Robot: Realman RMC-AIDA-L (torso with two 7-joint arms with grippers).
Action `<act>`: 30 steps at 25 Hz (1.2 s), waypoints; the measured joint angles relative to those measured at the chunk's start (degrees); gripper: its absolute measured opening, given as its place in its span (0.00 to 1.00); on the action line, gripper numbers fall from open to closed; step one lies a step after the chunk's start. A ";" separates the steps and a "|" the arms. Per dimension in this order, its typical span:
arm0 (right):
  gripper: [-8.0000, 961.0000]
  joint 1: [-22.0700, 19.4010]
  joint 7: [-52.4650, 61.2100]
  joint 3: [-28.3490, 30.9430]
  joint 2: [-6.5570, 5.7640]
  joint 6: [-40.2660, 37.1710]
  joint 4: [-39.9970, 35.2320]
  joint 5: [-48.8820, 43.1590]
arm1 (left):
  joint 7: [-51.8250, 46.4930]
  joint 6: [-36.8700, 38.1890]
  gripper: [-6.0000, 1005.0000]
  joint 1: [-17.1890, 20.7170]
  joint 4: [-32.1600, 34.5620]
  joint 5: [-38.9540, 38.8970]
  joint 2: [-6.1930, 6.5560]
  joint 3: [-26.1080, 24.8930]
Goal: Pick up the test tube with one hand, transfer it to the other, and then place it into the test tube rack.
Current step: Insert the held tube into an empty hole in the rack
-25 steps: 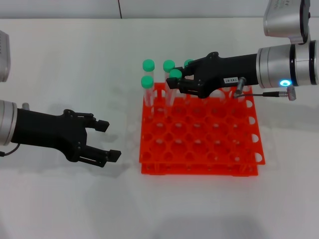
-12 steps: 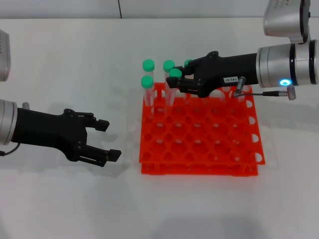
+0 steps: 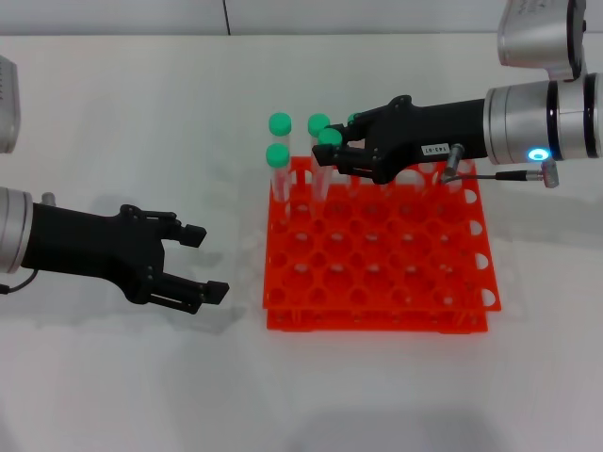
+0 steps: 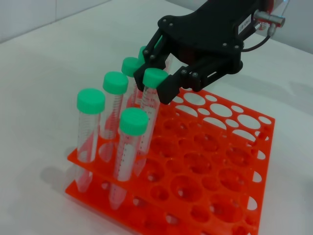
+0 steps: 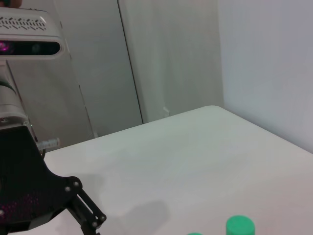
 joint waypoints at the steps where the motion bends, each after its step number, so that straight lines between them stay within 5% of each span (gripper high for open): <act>1: 0.30 0.02 0.00 0.00 0.00 -0.04 -0.02 0.00 | 0.01 0.00 0.88 0.00 0.00 0.00 0.00 0.00; 30: 0.30 0.37 -0.27 0.00 -0.09 -0.66 -0.15 0.00 | 0.17 -0.12 0.88 -0.59 0.00 0.30 -0.01 0.00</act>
